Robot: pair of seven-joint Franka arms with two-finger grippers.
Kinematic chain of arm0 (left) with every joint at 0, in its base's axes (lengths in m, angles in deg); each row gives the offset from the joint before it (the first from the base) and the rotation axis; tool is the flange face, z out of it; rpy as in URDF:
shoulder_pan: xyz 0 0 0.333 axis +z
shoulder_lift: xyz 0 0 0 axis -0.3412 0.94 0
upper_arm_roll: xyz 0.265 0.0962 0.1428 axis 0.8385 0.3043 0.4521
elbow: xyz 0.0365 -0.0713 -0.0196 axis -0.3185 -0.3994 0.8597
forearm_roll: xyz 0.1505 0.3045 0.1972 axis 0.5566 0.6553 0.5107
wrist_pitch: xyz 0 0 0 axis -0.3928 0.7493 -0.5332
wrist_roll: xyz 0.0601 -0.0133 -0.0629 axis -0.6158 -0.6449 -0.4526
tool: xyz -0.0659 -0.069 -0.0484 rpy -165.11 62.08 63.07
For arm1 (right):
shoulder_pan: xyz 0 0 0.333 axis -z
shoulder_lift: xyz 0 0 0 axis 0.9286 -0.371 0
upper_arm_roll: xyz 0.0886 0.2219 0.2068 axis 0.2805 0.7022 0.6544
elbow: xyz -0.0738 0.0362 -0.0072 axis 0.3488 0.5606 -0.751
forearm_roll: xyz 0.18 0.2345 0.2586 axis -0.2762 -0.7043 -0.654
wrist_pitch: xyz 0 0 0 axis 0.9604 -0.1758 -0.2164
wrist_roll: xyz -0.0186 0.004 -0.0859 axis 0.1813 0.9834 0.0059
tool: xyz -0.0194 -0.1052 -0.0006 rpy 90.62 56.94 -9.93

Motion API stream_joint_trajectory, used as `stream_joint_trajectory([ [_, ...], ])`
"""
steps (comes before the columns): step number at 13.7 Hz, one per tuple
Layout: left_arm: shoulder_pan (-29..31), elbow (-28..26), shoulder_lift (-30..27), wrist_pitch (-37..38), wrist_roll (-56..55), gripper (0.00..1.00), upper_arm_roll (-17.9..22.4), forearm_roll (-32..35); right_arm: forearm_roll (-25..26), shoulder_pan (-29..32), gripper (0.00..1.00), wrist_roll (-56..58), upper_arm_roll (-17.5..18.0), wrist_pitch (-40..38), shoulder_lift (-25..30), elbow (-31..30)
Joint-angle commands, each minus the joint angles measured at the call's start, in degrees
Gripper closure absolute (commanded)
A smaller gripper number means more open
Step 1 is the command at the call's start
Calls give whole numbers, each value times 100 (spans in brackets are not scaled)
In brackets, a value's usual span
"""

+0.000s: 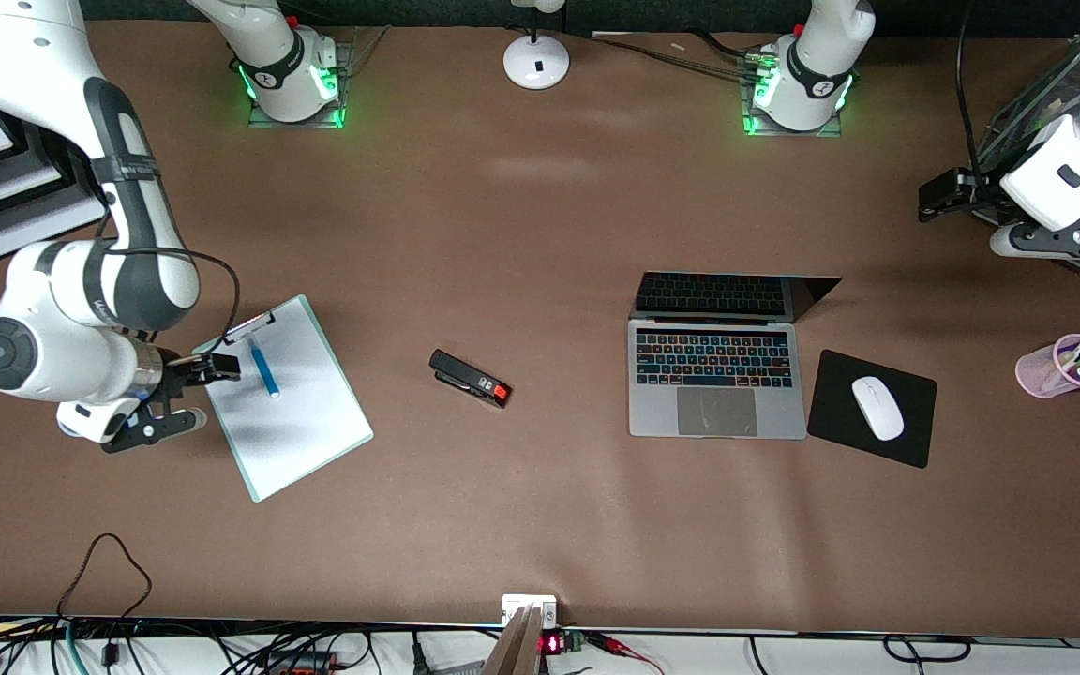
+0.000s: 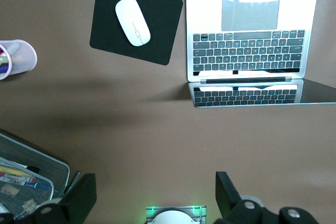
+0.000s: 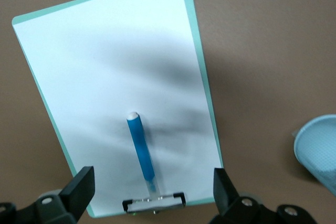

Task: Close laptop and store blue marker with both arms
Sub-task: 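Lower the open right gripper around the blue marker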

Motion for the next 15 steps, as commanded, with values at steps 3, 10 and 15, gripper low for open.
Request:
stream_joint_trajectory([
  [3,133,174,87,131,-18,0,-28,-147,8,-18,0,735,34,601,-274,-16],
  [10,133,174,87,157,-18,0,-28,-147,43,-229,7,947,34,760,-529,-25],
  [15,151,174,95,184,-9,0,-28,-147,43,-229,17,956,34,778,-608,-69],
])
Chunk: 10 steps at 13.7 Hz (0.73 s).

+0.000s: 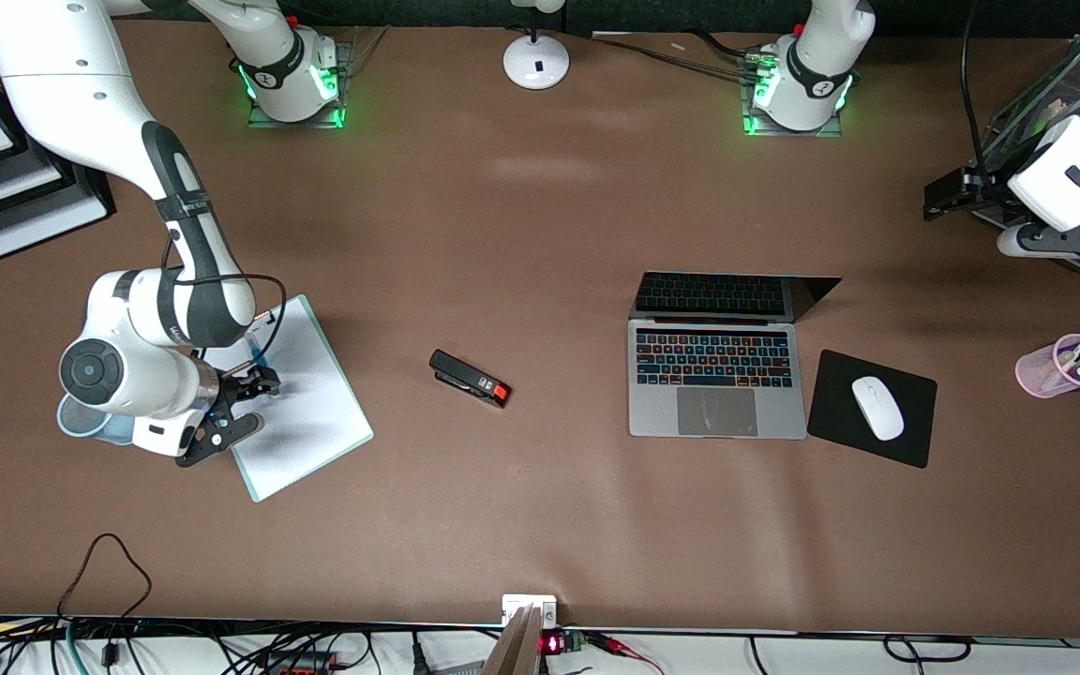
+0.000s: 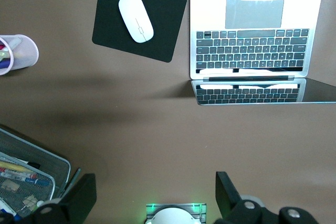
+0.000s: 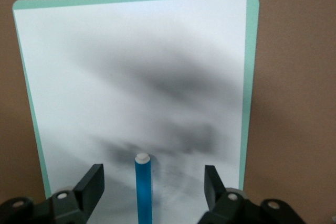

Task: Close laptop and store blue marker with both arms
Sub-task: 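Lower the open right gripper around the blue marker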

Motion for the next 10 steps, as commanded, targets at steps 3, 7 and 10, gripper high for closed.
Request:
stream_joint_trajectory([
  [3,136,174,95,126,-9,0,-29,-147,42,29,19,55,30,48,-89,-66],
  [7,144,174,130,161,0,0,-29,-147,33,-15,30,10,30,65,-124,-179],
  [10,170,174,130,161,0,0,-29,-147,25,-33,35,10,30,101,-124,-215],
])
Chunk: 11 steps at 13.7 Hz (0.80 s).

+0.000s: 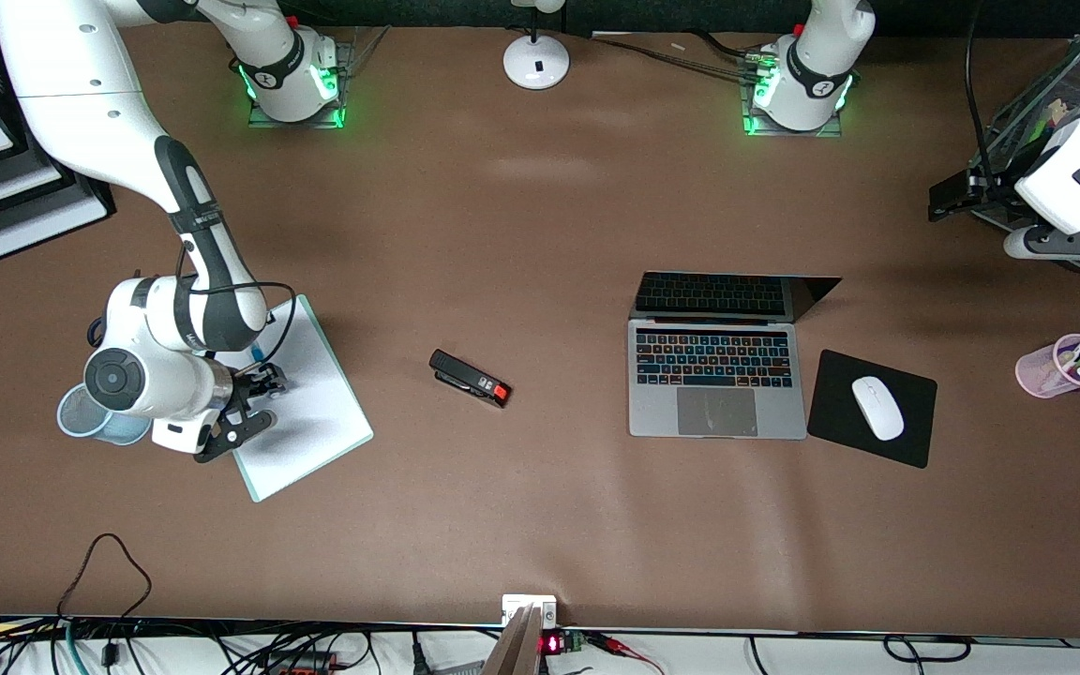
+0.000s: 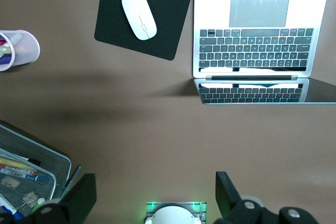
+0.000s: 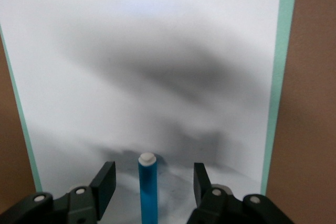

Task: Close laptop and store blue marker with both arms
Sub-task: 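Lower the open right gripper around the blue marker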

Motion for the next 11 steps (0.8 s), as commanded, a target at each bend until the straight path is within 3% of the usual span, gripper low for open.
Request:
stream_joint_trajectory([
  [1,113,174,90,131,0,0,-30,-147,25,-6,37,2,20,89,45,-97],
  [11,218,183,134,131,44,0,-39,-243,25,56,44,64,20,72,-8,-106],
])
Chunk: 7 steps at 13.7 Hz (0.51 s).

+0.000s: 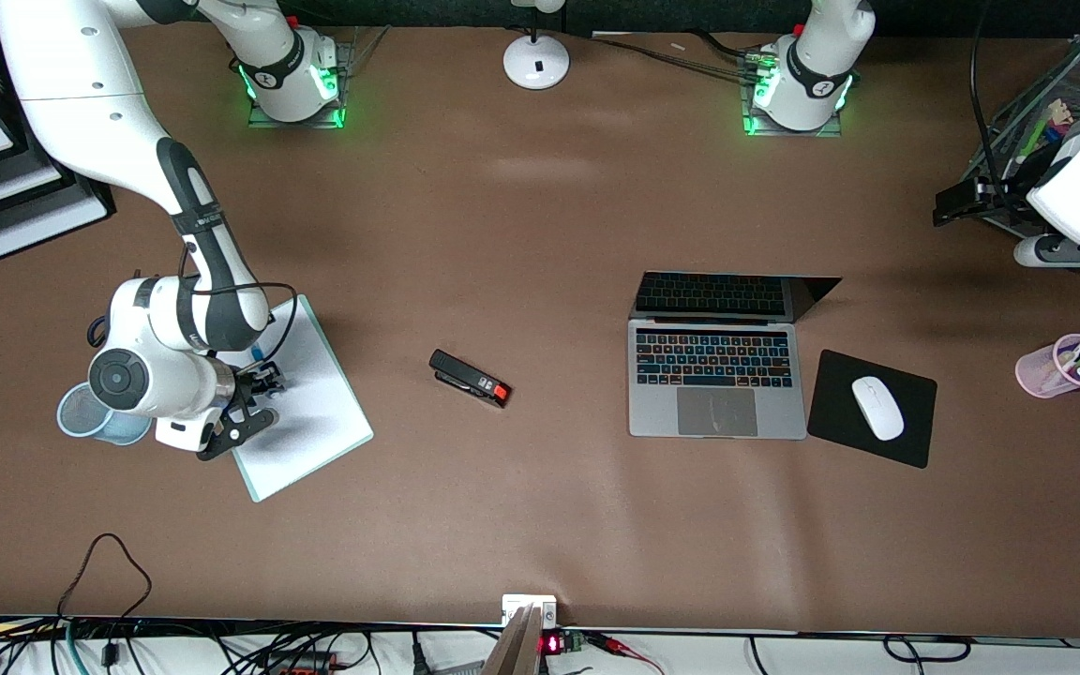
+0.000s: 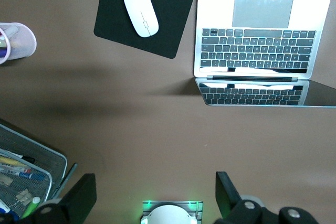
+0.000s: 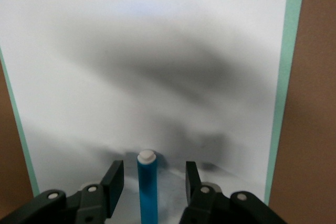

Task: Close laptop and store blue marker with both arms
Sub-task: 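Close the right gripper on the blue marker and lift it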

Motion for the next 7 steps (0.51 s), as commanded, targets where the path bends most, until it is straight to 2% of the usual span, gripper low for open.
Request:
stream_joint_trajectory([
  [1,59,183,65,130,35,0,-38,-138,33,33,44,51,27,55,25,-68],
  [2,59,183,65,130,35,0,-38,-138,25,24,45,51,27,55,25,-68],
  [6,59,183,65,121,43,0,-47,-138,33,33,58,43,27,46,17,-68],
  [7,51,183,65,121,43,0,-47,-138,25,33,59,43,27,46,17,-68],
])
